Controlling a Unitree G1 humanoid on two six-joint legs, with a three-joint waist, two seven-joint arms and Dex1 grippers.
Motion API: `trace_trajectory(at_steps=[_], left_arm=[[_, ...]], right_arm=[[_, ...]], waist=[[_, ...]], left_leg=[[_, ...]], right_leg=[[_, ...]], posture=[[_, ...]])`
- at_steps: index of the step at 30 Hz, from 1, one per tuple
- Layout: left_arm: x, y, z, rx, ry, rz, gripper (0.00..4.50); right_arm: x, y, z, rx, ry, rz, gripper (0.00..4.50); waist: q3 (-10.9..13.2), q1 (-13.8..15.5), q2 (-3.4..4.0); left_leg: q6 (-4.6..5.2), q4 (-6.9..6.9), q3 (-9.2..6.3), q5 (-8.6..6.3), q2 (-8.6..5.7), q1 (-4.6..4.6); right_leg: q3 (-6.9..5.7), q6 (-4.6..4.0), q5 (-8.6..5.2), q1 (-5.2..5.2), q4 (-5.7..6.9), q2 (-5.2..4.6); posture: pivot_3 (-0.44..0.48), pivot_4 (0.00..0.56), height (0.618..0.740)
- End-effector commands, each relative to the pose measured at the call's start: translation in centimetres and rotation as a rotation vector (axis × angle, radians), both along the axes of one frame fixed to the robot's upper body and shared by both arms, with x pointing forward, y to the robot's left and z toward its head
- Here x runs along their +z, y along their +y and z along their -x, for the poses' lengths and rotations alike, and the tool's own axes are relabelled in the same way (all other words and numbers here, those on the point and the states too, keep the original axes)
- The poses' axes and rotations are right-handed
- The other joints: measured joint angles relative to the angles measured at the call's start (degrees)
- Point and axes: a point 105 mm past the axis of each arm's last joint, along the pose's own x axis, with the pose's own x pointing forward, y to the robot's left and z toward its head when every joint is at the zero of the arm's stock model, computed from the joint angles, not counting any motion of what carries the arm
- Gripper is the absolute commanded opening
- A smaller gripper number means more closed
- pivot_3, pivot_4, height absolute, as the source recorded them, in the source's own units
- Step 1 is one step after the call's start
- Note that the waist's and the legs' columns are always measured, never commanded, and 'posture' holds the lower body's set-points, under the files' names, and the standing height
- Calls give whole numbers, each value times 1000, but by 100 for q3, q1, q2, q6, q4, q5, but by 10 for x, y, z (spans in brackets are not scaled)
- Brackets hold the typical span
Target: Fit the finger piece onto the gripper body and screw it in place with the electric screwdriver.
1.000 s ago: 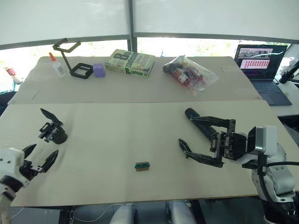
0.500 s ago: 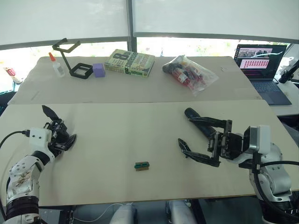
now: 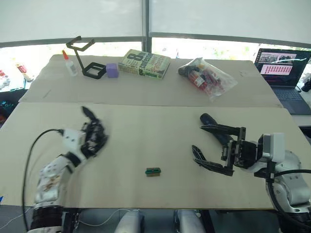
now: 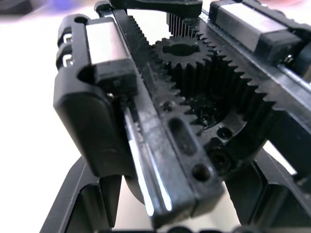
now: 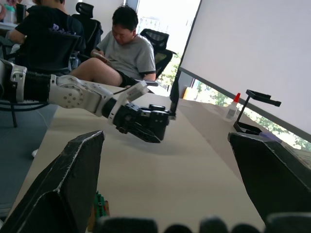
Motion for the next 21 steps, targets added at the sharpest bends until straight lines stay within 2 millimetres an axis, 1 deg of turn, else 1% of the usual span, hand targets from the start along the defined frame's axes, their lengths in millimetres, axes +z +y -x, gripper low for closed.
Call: trace_trajectory(at_steps=[1, 4, 6, 11, 14, 18, 20, 21], left_arm=[[22, -49, -1, -89, -80, -50, 2385], [8, -84, 2, -163, -54, -79, 2385], [-1, -97, 3, -188, -35, -69, 2385], [-12, -104, 5, -180, -9, -84, 2385], [-18, -106, 4, -184, -3, -122, 2385], [-19, -108, 1, -188, 11, -117, 2385], [-19, -110, 5, -246, 49, -95, 3450], [-19, -109, 8, -275, 61, -95, 3804]], right_arm=[[7, -3, 13, 42, 12, 12, 4500], [5, -3, 16, 40, 24, 39, 4500], [7, -5, 16, 23, 26, 36, 4500], [8, -9, 18, -13, 30, 42, 4500], [7, -9, 20, -34, 30, 43, 4500], [5, -9, 20, -57, 28, 47, 4500], [5, -9, 20, -70, 29, 46, 4500], [5, -9, 20, -74, 29, 46, 4500]], waist=[[0, -28, 1], [-2, -123, 4], [-2, -156, 4], [-1, -143, 4], [-1, -111, 4], [-1, -72, 5], [-1, -72, 5], [-2, -73, 5]], left_leg=[[1, -1, 2, 0, -6, -2], [1, -6, 15, 0, -8, 0], [2, -9, 24, 1, -7, -1], [6, -7, 29, 1, -1, -1], [8, -6, 29, 2, -4, -1], [7, -4, 29, 2, -7, -1], [7, -4, 29, 3, -7, -1], [7, -4, 29, 3, -7, -1]], right_leg=[[4, 3, 2, -2, 0, 0], [15, 3, 2, -13, 0, 4], [22, 3, 2, -23, -1, 7], [31, 2, 2, -30, 3, 12], [34, 2, 2, -28, 1, 10], [34, 2, 2, -28, 0, 9], [33, 2, 2, -28, 1, 9], [33, 2, 2, -27, 1, 9]], posture=[[0, 150, 740], [0, 150, 740], [0, 150, 740], [0, 150, 740], [0, 150, 740], [0, 150, 740], [0, 150, 740], [0, 150, 740]])
